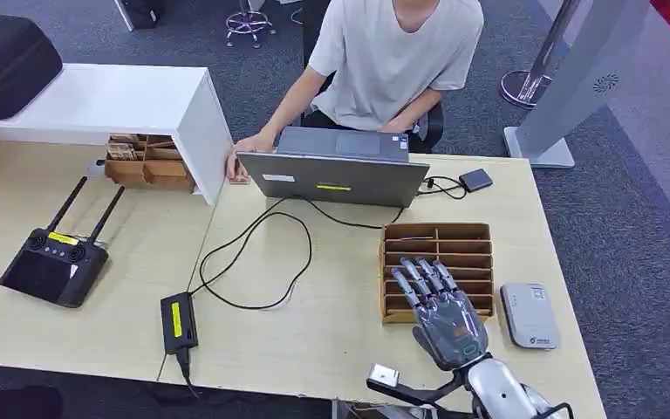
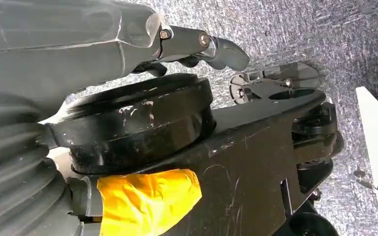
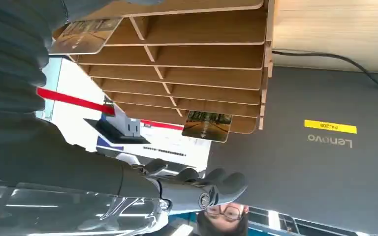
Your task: Pass the card to the sensor for recognition and then transmit it.
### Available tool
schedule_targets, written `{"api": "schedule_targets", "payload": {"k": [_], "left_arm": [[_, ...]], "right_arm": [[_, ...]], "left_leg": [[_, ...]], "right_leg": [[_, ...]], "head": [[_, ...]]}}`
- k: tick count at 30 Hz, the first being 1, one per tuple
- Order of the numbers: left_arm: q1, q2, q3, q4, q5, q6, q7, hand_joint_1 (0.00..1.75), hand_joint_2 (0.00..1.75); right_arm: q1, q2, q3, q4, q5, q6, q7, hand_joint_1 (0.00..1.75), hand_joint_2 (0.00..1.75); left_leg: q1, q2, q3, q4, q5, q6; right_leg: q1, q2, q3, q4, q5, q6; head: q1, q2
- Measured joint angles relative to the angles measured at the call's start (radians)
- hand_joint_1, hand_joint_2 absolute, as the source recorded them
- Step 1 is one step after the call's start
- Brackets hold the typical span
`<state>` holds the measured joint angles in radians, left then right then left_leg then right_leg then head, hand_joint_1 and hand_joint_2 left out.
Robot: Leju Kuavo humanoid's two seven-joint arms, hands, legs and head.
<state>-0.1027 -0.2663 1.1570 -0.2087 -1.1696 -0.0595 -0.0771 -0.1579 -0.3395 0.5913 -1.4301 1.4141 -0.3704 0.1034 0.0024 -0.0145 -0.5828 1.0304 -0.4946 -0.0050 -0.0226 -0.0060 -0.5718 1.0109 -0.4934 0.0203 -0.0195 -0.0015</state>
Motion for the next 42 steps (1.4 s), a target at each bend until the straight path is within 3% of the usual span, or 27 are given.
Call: {"api": "schedule_targets", "payload": {"k": [11,22,42], "left_arm": [[0.0,0.001,0.0,0.0,0.003,0.0,0.002,0.0,1.75],[0.0,0.001,0.0,0.0,0.004,0.002,0.002,0.0,1.75],[0.0,0.001,0.0,0.0,0.005,0.003,0.002,0.0,1.75]], "right_arm": [[-0.009,-0.036,-0.047,0.001,0.039,0.061,0.061,0.0,1.75],[-0.009,-0.073,-0.092,0.001,0.055,0.07,0.065,0.0,1.75],[-0.009,-0.081,-0.101,0.001,0.056,0.071,0.065,0.0,1.75]], "left_leg": [[0.0,0.0,0.0,0.0,0.0,0.0],[0.0,0.0,0.0,0.0,0.0,0.0],[0.0,0.0,0.0,0.0,0.0,0.0]], "right_leg": [[0.0,0.0,0.0,0.0,0.0,0.0],[0.0,0.0,0.0,0.0,0.0,0.0],[0.0,0.0,0.0,0.0,0.0,0.0]], "head": [[0.0,0.0],[0.0,0.0],[0.0,0.0]]}}
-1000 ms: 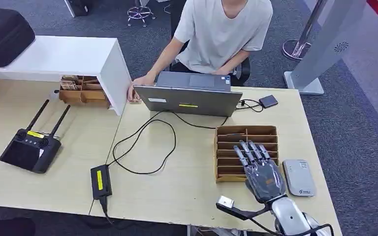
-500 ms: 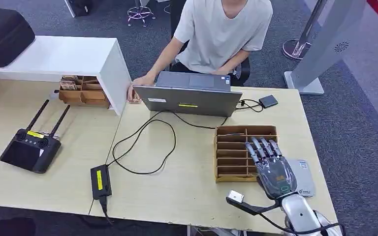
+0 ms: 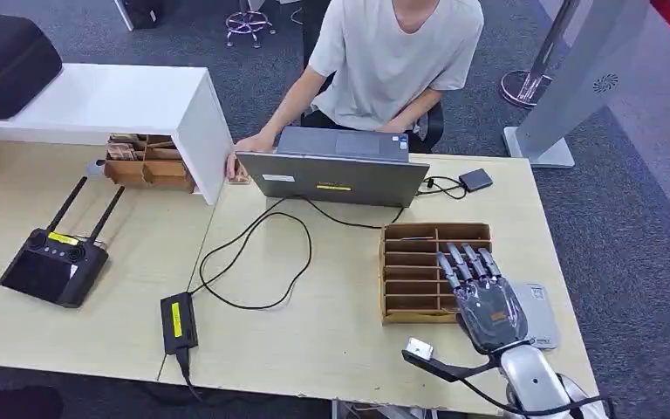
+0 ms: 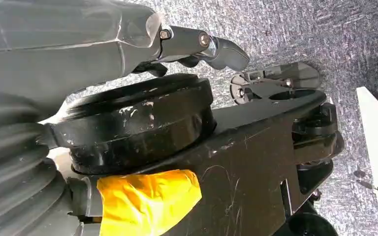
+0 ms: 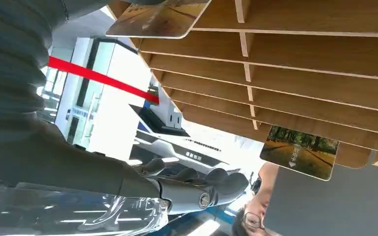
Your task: Pass the card to the sensor for recognition and then transmit it.
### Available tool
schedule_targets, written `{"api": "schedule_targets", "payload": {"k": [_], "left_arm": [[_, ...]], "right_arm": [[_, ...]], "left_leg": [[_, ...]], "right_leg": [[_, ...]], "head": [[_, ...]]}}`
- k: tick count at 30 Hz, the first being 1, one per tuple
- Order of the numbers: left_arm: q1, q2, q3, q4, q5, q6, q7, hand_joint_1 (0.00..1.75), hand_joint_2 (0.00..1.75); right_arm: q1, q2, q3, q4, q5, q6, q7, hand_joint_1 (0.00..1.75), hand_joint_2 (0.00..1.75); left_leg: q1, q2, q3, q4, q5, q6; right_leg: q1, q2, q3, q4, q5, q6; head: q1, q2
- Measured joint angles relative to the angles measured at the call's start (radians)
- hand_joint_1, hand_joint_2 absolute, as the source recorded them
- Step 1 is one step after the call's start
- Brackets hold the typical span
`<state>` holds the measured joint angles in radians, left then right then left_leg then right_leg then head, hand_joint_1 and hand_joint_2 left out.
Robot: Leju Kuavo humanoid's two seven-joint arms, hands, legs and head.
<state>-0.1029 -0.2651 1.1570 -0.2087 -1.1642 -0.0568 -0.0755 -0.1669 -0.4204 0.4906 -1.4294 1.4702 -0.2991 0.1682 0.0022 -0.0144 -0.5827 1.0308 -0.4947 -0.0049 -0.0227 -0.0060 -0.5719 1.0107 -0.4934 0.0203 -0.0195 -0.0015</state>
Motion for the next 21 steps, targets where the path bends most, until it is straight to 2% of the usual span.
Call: {"api": "schedule_targets", "payload": {"k": [6,15,21], "left_arm": [[0.001,0.0,0.0,0.0,0.0,0.0,0.0,0.0,1.75],[0.001,0.0,0.0,0.0,0.005,0.002,0.0,0.0,1.75],[0.001,0.0,0.0,0.0,0.009,0.002,-0.001,0.0,1.75]], "right_arm": [[0.0,0.0,0.0,0.0,0.0,0.009,0.0,0.0,1.75],[0.005,-0.013,0.003,-0.003,-0.023,0.064,-0.013,0.0,1.75],[0.006,-0.02,0.008,-0.002,-0.035,0.068,-0.017,0.0,1.75]], "left_leg": [[0.0,0.0,0.0,0.0,0.0,0.0],[0.0,0.0,0.0,0.0,0.0,0.0],[0.0,0.0,0.0,0.0,0.0,0.0]], "right_leg": [[0.0,0.0,0.0,0.0,0.0,0.0],[0.0,0.0,0.0,0.0,0.0,0.0],[0.0,0.0,0.0,0.0,0.0,0.0]], "head": [[0.0,0.0],[0.0,0.0],[0.0,0.0]]}}
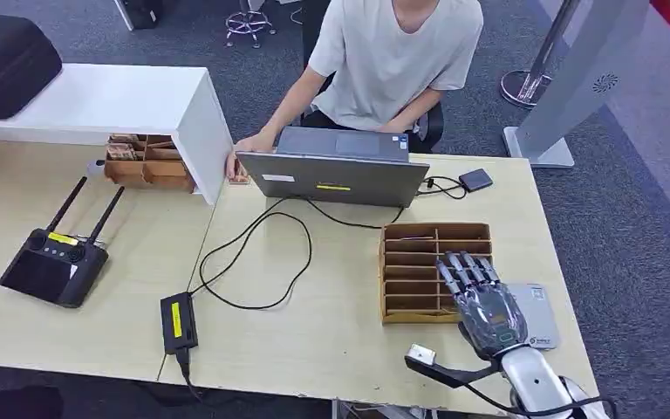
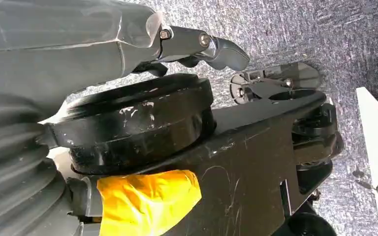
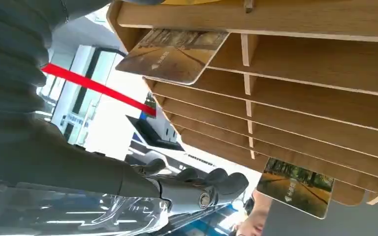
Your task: Pass the card to the sensor for recognition and then transmit it.
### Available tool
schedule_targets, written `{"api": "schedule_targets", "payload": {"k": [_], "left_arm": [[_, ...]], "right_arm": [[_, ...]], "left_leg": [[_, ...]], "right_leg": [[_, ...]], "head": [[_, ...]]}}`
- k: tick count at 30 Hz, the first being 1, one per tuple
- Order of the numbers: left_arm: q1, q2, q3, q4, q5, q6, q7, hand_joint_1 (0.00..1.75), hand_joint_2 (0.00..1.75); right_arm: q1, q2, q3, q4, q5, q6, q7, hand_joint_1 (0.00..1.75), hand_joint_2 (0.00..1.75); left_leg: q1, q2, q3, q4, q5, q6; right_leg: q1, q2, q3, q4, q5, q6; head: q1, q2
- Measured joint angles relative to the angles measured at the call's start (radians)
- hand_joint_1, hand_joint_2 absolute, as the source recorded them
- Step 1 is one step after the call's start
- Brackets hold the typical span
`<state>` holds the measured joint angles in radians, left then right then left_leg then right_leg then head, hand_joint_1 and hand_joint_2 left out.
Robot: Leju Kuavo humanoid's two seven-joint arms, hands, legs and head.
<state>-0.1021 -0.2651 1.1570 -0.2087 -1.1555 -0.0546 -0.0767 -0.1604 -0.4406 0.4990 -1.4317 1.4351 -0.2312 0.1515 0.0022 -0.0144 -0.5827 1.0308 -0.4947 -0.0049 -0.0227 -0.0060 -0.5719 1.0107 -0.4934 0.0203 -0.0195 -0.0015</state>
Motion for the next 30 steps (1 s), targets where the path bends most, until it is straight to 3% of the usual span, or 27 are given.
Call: {"api": "schedule_targets", "payload": {"k": [9,10,30], "left_arm": [[0.0,0.0,0.0,0.0,0.001,0.002,0.0,0.0,1.75],[0.0,0.0,0.0,0.0,0.001,0.002,0.0,0.0,1.75],[0.0,0.0,0.0,0.0,0.004,0.011,0.0,0.0,1.75]], "right_arm": [[0.0,-0.004,0.011,0.002,-0.018,0.015,-0.005,0.0,1.75],[0.0,-0.005,0.013,0.002,-0.02,0.015,-0.005,1.75,1.75],[0.0,-0.008,0.022,0.002,-0.041,0.011,-0.011,1.75,1.75]], "left_leg": [[0.0,0.0,0.0,0.0,0.0,0.0],[0.0,0.0,0.0,0.0,0.0,0.0],[0.0,0.0,0.0,0.0,0.0,0.0]], "right_leg": [[0.0,0.0,0.0,0.0,0.0,0.0],[0.0,0.0,0.0,0.0,0.0,0.0],[0.0,0.0,0.0,0.0,0.0,0.0]], "head": [[0.0,0.0],[0.0,0.0],[0.0,0.0]]}}
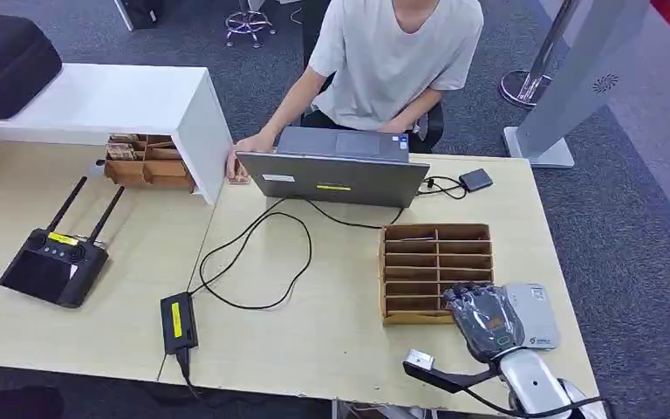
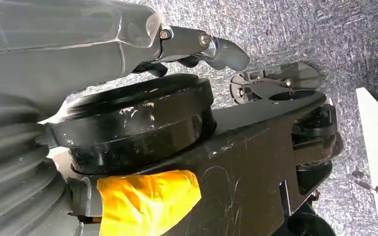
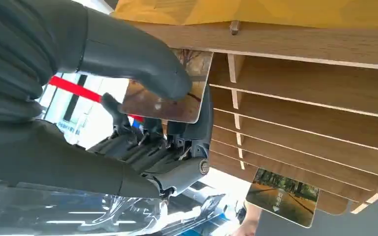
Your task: Pass the card to the sensor for recognition and then transmit it.
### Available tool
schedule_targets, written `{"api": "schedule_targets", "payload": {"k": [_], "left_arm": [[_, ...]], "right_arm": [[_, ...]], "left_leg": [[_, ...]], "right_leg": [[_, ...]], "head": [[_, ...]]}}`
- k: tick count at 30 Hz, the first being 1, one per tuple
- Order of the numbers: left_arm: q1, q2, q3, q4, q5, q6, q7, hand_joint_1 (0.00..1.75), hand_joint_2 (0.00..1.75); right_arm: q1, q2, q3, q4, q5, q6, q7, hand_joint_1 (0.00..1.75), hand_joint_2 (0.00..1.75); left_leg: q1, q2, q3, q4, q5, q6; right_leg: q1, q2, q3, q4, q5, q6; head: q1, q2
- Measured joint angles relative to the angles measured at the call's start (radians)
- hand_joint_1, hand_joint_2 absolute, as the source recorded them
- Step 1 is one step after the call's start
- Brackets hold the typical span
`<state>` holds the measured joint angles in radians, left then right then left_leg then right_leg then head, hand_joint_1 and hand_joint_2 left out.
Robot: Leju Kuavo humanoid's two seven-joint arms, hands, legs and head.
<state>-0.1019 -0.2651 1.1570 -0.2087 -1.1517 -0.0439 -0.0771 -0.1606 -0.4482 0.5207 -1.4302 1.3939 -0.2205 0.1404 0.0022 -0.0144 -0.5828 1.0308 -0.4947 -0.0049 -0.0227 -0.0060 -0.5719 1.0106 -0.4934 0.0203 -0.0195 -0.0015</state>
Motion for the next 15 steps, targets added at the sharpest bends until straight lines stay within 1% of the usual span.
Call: {"api": "schedule_targets", "payload": {"k": [10,13,15], "left_arm": [[0.0,0.0,0.0,0.0,0.0,0.002,-0.003,0.0,1.75],[0.003,0.0,0.0,0.0,-0.004,0.001,-0.021,0.0,1.75],[0.005,0.0,0.0,0.0,-0.002,0.001,-0.024,0.0,1.75]], "right_arm": [[0.0,0.0,0.0,0.0,0.0,-0.001,-0.001,1.75,1.75],[0.0,0.0,0.0,0.0,0.0,-0.002,-0.001,1.75,1.75],[0.0,0.0,0.0,0.0,0.0,-0.002,-0.001,1.75,1.75]], "left_leg": [[0.0,0.0,0.0,0.0,0.0,0.0],[0.0,0.0,0.0,0.0,0.0,0.0],[0.0,0.0,0.0,0.0,0.0,0.0]], "right_leg": [[0.0,0.0,0.0,0.0,0.0,0.0],[0.0,0.0,0.0,0.0,0.0,0.0],[0.0,0.0,0.0,0.0,0.0,0.0]], "head": [[0.0,0.0],[0.0,0.0],[0.0,0.0]]}}
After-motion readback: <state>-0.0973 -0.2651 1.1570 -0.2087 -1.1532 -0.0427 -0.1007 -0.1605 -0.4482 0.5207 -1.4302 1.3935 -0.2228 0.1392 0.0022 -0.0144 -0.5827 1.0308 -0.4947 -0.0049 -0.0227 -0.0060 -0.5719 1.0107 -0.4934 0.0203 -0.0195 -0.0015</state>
